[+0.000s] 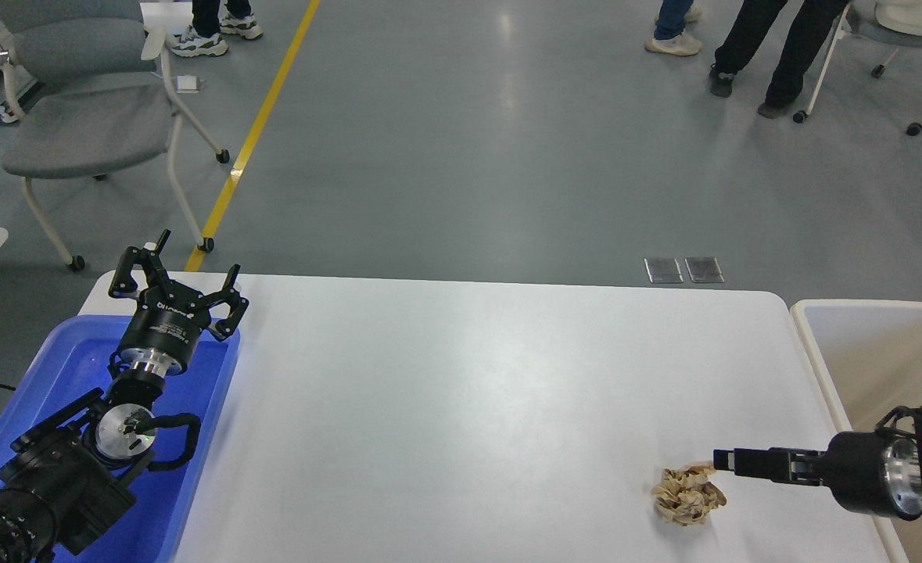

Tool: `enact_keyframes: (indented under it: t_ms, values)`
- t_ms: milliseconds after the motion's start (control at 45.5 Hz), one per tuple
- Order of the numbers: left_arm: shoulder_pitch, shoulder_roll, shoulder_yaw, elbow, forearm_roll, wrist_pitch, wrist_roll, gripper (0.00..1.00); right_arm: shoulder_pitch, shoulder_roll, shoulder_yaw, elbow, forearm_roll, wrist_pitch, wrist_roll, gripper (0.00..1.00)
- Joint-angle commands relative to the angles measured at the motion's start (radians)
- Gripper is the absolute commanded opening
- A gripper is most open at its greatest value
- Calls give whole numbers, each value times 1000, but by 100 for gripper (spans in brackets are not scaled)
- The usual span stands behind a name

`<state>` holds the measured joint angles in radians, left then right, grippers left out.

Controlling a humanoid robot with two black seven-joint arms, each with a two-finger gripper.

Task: Tidy desktop
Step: 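Lower the right gripper toward the crumpled tan paper scrap, then close the right gripper on the crumpled paper scrap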

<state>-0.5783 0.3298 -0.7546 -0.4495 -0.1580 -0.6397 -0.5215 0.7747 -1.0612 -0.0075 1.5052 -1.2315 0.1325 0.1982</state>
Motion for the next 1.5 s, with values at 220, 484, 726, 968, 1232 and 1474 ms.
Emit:
enact_keyframes:
  t_ms: [220,484,726,968,1232,1474]
  values:
    - [0,0,0,0,0,0,0,100,-109,182,34,-157,-10,-57,1,100]
    - [0,0,0,0,0,0,0,100,-143,280,34,-273,-56,-102,4,100]
    - [-2,0,0,0,0,0,0,100,-153,311,34,-306,-74,-113,6,100]
    - [-2,0,0,0,0,-1,0,100,-155,320,34,-307,-74,-120,6,100]
    - [-2,0,0,0,0,-1,0,100,-160,346,34,-327,-74,-143,23,100]
    - [-2,0,0,0,0,-1,0,100,-166,357,29,-352,-86,-155,70,100]
